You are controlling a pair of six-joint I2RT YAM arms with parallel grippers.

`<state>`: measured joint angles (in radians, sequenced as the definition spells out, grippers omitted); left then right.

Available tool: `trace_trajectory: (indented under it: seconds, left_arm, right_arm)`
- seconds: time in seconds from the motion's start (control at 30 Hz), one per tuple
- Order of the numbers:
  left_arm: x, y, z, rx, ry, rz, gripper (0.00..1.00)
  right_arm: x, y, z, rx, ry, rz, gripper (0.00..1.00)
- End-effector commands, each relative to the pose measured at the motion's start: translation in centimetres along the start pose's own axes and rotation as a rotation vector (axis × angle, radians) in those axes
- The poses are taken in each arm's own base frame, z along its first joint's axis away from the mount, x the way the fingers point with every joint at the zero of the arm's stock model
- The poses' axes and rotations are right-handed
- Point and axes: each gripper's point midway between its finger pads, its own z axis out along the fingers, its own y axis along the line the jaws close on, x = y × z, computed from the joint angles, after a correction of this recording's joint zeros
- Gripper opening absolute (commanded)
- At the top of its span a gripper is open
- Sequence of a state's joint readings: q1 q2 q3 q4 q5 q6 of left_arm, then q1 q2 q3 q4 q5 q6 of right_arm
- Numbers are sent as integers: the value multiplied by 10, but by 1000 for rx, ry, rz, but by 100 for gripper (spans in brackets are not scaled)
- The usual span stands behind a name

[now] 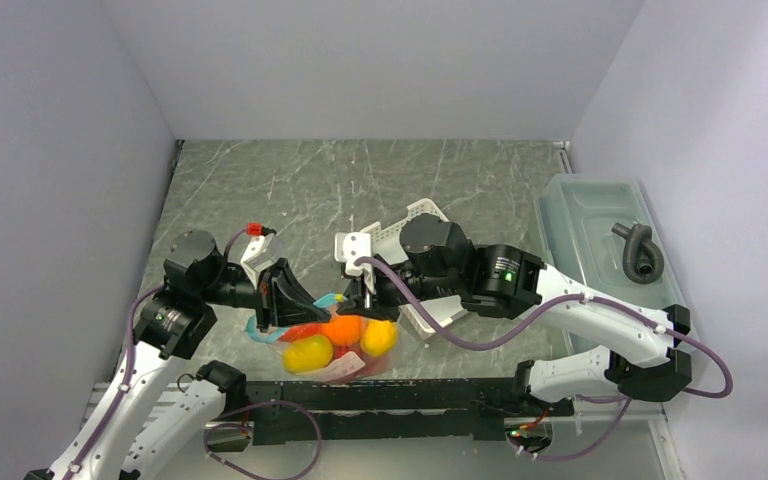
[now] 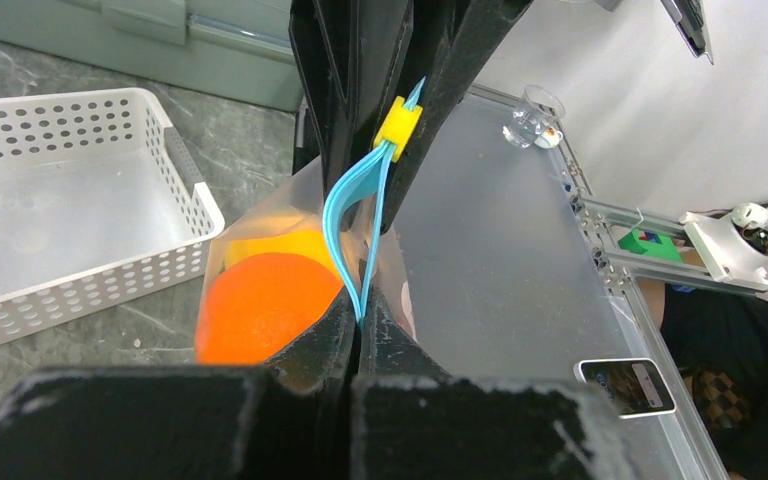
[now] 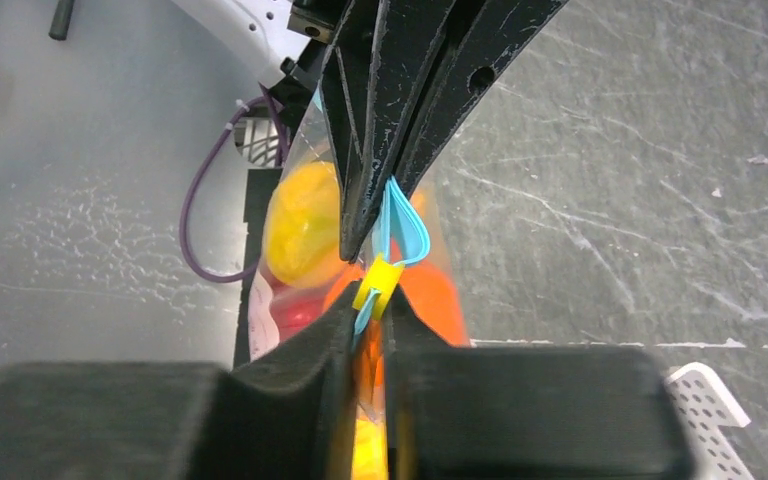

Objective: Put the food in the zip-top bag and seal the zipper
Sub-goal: Zip the zipper food storage bag at the center of the board.

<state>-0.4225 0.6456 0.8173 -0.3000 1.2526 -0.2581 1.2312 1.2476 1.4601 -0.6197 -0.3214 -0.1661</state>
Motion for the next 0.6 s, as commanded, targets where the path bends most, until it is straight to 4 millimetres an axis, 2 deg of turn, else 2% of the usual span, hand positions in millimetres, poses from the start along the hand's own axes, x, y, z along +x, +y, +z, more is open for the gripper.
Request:
trace_trajectory:
  seconds: [0.0,0.03,0.23,0.4,0.57]
  left_arm:
    - [-6,-12,-1,44,-11,52,0]
    - [-6,-12,-1,44,-11,52,0]
    - [-6,-12,-1,39,-11,51,1]
    - [-8,-11,-1,26,-19,59,23]
    - [-12,-15,-4,5,-37,107,33]
  right_arm:
    - [-21,2,-4,-9,-58,-18,8]
    - [-21,1,-3,-7,-57,-19,0]
    - [-24,2,-7,1,-73,-22,0]
    - [-25,2,-9,8,-57,-14,0]
    - [-28,0,-9,23,-25,24,0]
